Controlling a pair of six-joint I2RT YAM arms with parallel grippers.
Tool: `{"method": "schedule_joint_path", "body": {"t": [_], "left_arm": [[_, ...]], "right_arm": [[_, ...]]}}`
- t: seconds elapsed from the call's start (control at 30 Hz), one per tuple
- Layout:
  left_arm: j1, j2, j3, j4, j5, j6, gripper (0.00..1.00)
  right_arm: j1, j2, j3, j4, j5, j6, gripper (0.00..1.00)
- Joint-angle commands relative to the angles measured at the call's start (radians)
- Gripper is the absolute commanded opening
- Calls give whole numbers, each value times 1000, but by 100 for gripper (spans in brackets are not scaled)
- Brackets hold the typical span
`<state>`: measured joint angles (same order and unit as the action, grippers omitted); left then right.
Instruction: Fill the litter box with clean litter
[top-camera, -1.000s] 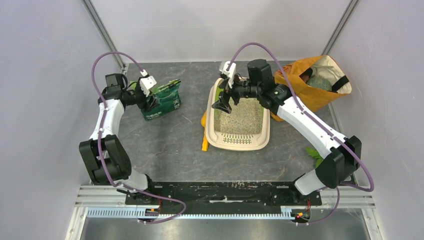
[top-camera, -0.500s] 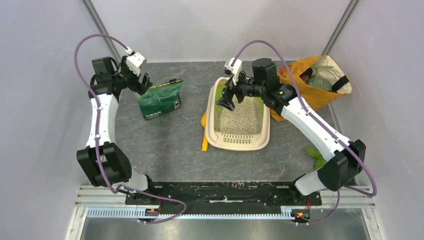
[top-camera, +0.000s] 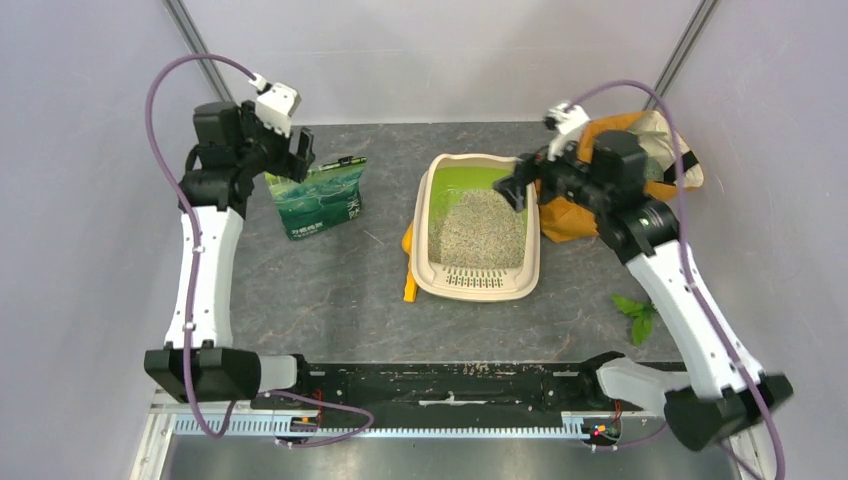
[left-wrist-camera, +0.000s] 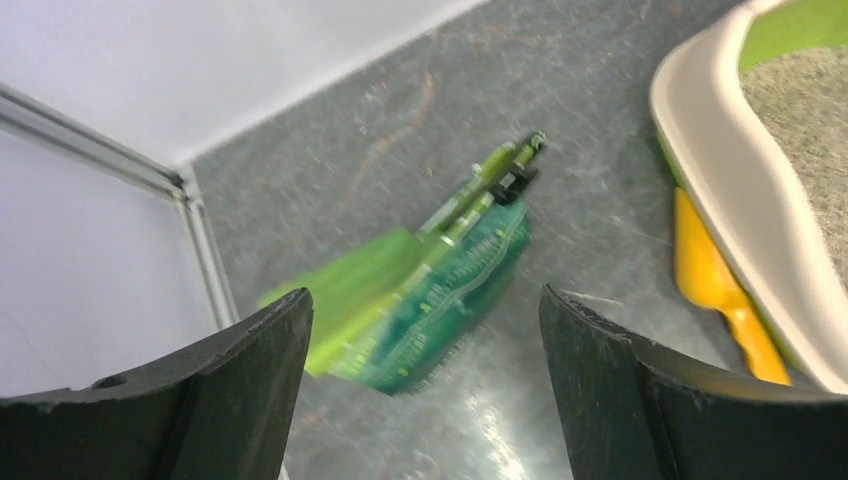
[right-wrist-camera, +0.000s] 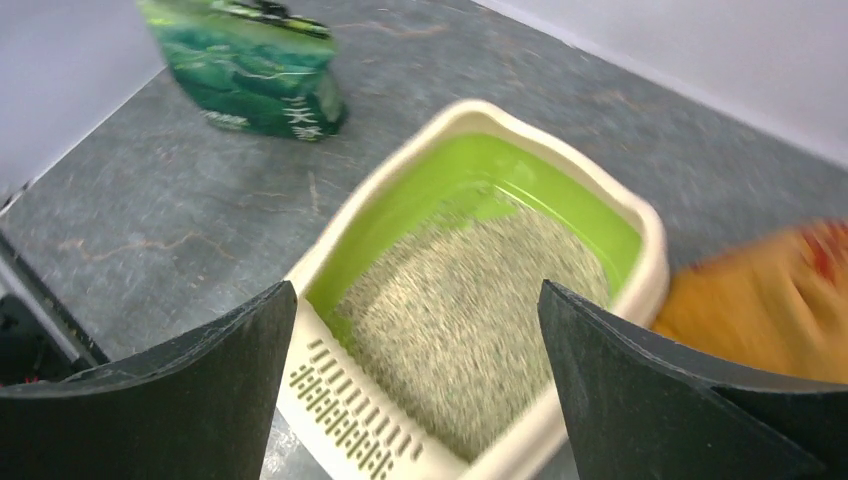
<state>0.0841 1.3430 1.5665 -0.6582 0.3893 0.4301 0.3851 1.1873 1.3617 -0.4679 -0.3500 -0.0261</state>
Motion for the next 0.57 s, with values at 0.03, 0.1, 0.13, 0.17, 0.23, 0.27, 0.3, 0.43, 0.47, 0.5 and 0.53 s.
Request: {"method": "schedule_joint_path", "body": {"t": [0.03,0.1,0.13,0.17,0.23,0.27,0.3,0.43,0.47,0.5,0.53], "left_arm": [[-148,-145,-180,-49,-256,-192,89],[-197,-195,-280,-12,-315,-213,89],[-217,-213,-327,2,-344,-225,89],[-233,-225,-365,14,-367,-235,89],[-248,-238,-427,32,-386,-252,90],[-252,-241,-456,43,-386,-257,90],[-254,-244,-479,54,-408,-262,90],[-257,-272,-529,98,-413,-269,90],[-257,-280,-531,103,-411,-271,90],[-257,-284,-529,105,-409,-275,90],[-257,-289,-527,104,-409,-284,90]], "right_arm": [[-159,-178,-180,-44,71,214,97],[-206,-262,-265,-40,71,226,97],[-226,-307,-307,-39,88,229,97],[-246,-339,-336,-46,111,233,97],[-272,-398,-376,-73,149,222,97],[-283,-418,-388,-79,167,220,97],[-290,-438,-398,-86,173,214,97],[-320,-478,-416,-88,172,208,97],[-328,-484,-418,-87,169,208,97],[-339,-488,-418,-86,170,211,97],[-348,-491,-418,-86,168,212,97]]}}
